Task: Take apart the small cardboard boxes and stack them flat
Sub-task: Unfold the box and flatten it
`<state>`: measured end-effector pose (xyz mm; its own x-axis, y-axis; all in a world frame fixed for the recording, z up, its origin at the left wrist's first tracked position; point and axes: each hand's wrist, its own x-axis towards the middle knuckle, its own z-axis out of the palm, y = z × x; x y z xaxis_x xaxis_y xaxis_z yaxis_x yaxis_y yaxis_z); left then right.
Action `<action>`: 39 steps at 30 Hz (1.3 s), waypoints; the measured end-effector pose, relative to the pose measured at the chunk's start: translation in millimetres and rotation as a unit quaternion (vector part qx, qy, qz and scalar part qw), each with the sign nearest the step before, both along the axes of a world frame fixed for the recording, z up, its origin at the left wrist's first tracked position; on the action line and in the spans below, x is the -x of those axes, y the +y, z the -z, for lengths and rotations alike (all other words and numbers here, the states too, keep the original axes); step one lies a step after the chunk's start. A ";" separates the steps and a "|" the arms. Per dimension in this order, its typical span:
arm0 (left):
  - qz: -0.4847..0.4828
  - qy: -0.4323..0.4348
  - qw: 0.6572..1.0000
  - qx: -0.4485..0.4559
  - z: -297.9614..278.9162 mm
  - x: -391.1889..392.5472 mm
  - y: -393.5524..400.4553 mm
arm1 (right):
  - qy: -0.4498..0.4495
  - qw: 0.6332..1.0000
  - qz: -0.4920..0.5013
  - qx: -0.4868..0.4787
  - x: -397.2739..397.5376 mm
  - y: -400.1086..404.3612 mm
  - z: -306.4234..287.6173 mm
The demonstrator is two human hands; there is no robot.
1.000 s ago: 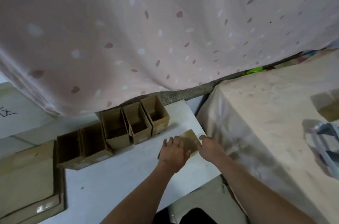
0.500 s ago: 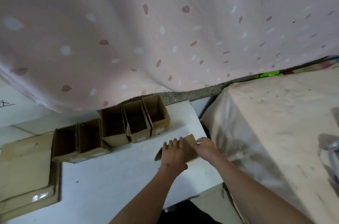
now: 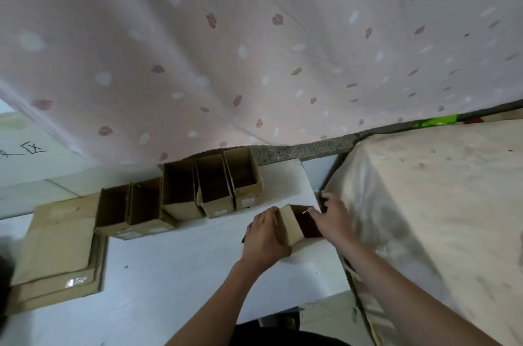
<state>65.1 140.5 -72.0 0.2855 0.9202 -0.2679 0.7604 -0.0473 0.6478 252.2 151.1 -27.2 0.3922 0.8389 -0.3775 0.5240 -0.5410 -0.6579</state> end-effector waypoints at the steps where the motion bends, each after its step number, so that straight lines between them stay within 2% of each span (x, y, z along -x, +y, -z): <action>1: -0.015 -0.039 0.999 0.015 -1.4 2.0 -1.7 | -0.003 1.000 0.015 0.013 -8.0 1.6 2.2; 5: -0.052 -0.133 0.989 0.039 -1.4 11.0 -12.7 | 0.098 0.986 0.036 0.128 -22.2 4.8 10.4; 9: -0.089 -0.169 0.978 0.084 2.4 17.6 -22.5 | 0.036 0.987 -0.013 0.153 -20.6 0.0 15.2; 13: -0.133 -0.213 0.956 0.150 5.9 24.6 -30.0 | 0.033 0.992 -0.056 0.105 -11.8 -8.7 18.4; 15: -0.140 -0.237 0.941 0.198 8.3 28.1 -32.7 | 0.026 0.989 -0.086 0.115 -6.3 -13.0 21.3; 18: -0.153 -0.273 0.909 0.276 11.5 28.7 -33.4 | 0.011 0.984 -0.113 0.134 -1.8 -17.4 29.7; 21: -0.217 -0.307 0.867 0.327 10.2 25.2 -32.5 | 0.052 0.986 -0.099 0.127 2.8 -20.8 37.6; 25: -0.355 -0.323 0.800 0.361 9.4 22.3 -29.6 | 0.134 0.972 -0.035 0.189 6.4 -17.7 35.7; 27: -0.411 -0.316 0.762 0.388 10.6 22.5 -23.6 | 0.195 0.953 0.019 0.232 2.4 -12.5 38.1; 29: -0.426 -0.299 0.736 0.434 10.6 21.8 -18.1 | 0.264 0.924 0.075 0.265 -2.9 -8.7 41.9; 31: -0.409 -0.270 0.732 0.473 11.3 20.3 -16.1 | 0.300 0.900 0.126 0.290 -7.6 -5.8 46.5; 34: -0.379 -0.225 0.747 0.497 15.0 17.5 -16.7 | 0.318 0.878 0.151 0.324 -10.1 -7.7 52.6; 39: -0.355 -0.241 0.747 0.508 6.8 16.6 -13.6 | 0.297 0.878 0.114 0.358 -8.1 -15.5 60.2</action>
